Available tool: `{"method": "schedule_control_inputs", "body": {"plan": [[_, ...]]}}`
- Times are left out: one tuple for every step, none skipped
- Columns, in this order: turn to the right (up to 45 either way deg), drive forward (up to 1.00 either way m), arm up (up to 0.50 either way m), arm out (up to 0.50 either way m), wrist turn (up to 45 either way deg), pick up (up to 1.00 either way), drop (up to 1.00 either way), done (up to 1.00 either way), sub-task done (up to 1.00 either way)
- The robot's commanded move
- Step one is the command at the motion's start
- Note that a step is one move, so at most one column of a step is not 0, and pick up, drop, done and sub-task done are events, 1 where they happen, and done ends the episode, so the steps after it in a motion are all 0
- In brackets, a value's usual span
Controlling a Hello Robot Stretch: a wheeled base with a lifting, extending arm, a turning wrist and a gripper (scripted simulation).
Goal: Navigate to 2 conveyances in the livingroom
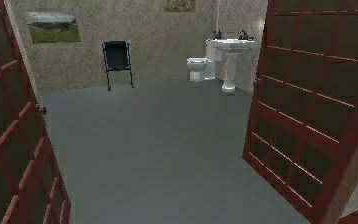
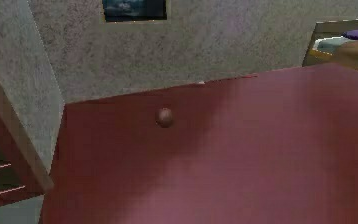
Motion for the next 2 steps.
{"method": "schedule_control_inputs", "body": {"plan": [[0.0,0.30,0.00,0.00,0.0,0.00,0.00,0.00,0.00],[-9.0,0.00,0.00,0.00,0.0,0.00,0.00,0.00,0.00]]}}
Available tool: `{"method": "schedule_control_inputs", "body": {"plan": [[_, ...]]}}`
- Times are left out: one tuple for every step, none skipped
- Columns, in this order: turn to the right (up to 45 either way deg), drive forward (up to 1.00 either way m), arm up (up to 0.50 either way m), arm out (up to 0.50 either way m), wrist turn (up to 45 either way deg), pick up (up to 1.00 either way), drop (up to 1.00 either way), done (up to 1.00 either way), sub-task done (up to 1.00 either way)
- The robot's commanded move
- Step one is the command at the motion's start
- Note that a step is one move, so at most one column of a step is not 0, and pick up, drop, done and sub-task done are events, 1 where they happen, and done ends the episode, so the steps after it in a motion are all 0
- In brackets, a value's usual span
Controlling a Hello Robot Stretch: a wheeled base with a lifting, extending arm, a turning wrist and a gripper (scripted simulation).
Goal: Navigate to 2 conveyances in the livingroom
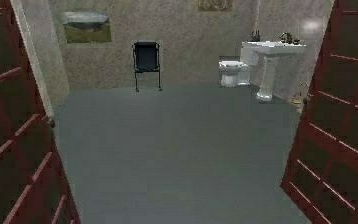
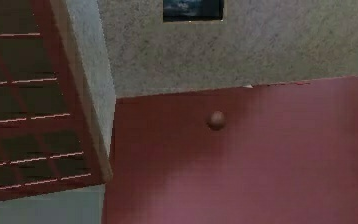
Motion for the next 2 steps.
{"method": "schedule_control_inputs", "body": {"plan": [[0.0,0.85,0.00,0.00,0.0,0.00,0.00,0.00,0.00],[-12.0,0.00,0.00,0.00,0.0,0.00,0.00,0.00,0.00]]}}
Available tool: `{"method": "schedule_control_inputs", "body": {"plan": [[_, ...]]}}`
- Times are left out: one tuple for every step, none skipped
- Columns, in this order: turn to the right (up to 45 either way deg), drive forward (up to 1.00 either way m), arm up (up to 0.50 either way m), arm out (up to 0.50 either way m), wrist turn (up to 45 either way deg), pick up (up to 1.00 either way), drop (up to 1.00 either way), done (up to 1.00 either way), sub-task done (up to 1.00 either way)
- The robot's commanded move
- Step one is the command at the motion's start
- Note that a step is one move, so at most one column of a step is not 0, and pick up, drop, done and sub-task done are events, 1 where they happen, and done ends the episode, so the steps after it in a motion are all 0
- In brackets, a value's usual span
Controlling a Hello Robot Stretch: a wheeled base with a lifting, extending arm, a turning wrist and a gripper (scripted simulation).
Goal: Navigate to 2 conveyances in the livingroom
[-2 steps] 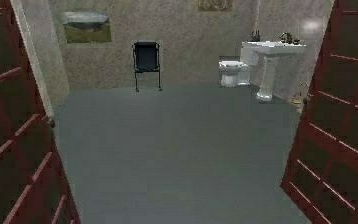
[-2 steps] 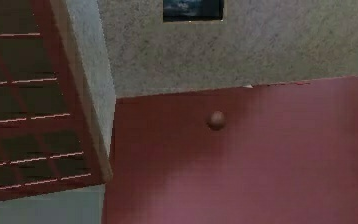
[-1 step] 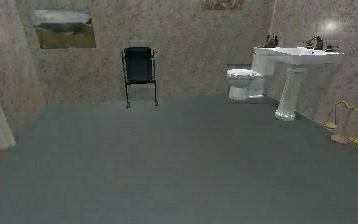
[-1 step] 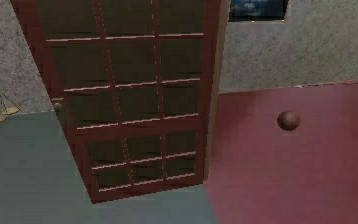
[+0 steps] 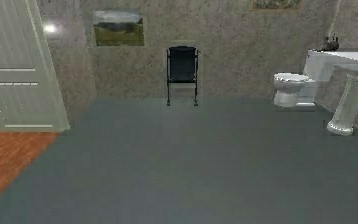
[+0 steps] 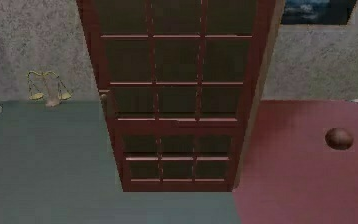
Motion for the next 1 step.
{"method": "schedule_control_inputs", "body": {"plan": [[0.0,0.70,0.00,0.00,0.0,0.00,0.00,0.00,0.00]]}}
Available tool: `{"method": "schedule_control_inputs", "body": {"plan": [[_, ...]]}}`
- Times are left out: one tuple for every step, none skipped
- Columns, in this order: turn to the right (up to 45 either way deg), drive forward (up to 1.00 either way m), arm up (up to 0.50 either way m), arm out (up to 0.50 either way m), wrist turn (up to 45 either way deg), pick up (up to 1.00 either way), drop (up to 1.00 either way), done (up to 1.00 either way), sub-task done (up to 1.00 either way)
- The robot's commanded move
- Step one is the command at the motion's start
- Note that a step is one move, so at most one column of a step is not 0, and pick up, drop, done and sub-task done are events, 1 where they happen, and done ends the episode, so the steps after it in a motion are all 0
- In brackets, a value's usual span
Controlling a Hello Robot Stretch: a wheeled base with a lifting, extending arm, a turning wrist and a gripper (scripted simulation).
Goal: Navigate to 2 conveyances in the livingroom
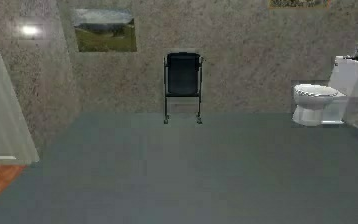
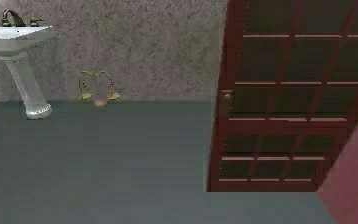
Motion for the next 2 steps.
{"method": "schedule_control_inputs", "body": {"plan": [[-42.0,0.00,0.00,0.00,0.0,0.00,0.00,0.00,0.00],[-3.0,0.00,0.00,0.00,0.0,0.00,0.00,0.00,0.00]]}}
